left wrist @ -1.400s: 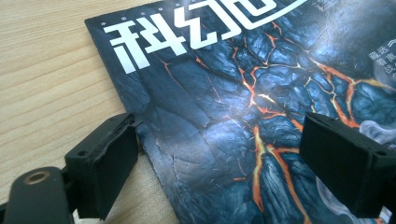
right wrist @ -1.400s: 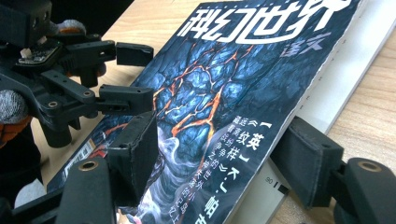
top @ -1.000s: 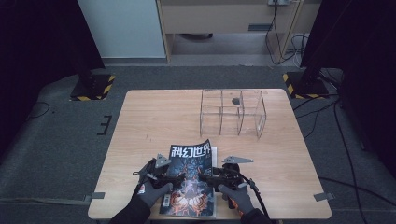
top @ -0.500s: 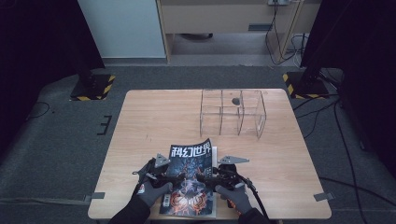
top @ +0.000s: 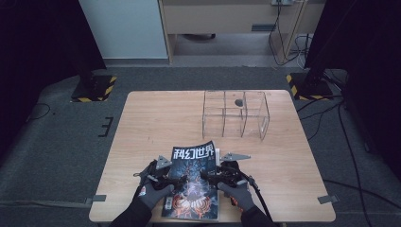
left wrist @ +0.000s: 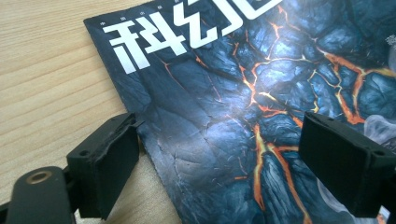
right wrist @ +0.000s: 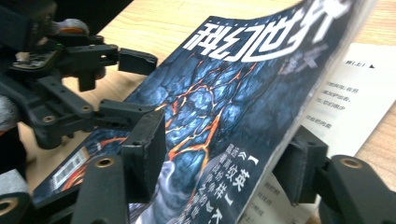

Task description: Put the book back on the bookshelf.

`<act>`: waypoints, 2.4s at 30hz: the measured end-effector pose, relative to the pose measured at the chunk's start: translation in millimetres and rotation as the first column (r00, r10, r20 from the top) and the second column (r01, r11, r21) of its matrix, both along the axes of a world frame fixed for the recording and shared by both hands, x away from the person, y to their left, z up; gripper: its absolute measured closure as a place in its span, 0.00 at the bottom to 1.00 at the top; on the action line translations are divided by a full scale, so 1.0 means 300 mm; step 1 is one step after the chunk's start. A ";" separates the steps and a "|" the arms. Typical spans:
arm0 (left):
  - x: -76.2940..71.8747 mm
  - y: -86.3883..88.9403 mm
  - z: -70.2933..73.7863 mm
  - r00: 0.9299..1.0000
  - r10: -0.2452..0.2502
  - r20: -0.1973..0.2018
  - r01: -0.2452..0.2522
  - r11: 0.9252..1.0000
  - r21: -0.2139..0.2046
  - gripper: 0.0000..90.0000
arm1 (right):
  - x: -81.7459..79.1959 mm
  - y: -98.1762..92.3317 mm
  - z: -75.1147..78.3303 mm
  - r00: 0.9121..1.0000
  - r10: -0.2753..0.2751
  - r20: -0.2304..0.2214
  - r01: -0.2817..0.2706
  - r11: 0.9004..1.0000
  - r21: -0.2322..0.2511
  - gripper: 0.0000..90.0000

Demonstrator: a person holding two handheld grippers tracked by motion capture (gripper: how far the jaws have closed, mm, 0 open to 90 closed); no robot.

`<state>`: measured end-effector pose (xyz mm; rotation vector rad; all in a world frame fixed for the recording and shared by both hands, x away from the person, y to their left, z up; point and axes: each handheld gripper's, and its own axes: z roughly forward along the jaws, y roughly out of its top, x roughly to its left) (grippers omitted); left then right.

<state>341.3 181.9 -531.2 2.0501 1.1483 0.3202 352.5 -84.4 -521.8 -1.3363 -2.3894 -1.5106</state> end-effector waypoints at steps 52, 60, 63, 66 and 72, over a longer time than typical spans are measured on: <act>0.009 0.037 0.015 0.999 0.036 0.017 -0.036 0.999 -0.033 0.18 | 0.013 -0.005 0.024 0.999 -0.035 0.033 0.037 0.996 -0.077 0.93; 0.009 0.048 0.025 0.998 0.048 0.028 -0.046 0.997 -0.064 0.18 | -0.003 -0.003 0.050 0.998 -0.028 0.055 0.030 0.999 -0.032 0.96; 0.008 0.056 0.030 0.998 0.053 0.032 -0.050 0.995 -0.083 0.18 | -0.011 -0.006 0.059 0.997 -0.028 0.074 0.029 1.000 -0.010 0.96; 0.008 0.058 0.031 0.998 0.055 0.032 -0.052 0.994 -0.091 0.18 | -0.021 -0.009 0.071 0.996 -0.031 0.087 0.030 0.999 0.011 0.96; 0.001 0.069 0.049 0.998 0.054 0.045 -0.047 0.990 -0.130 0.18 | -0.040 -0.014 0.107 0.991 -0.021 0.132 0.015 0.999 0.048 0.96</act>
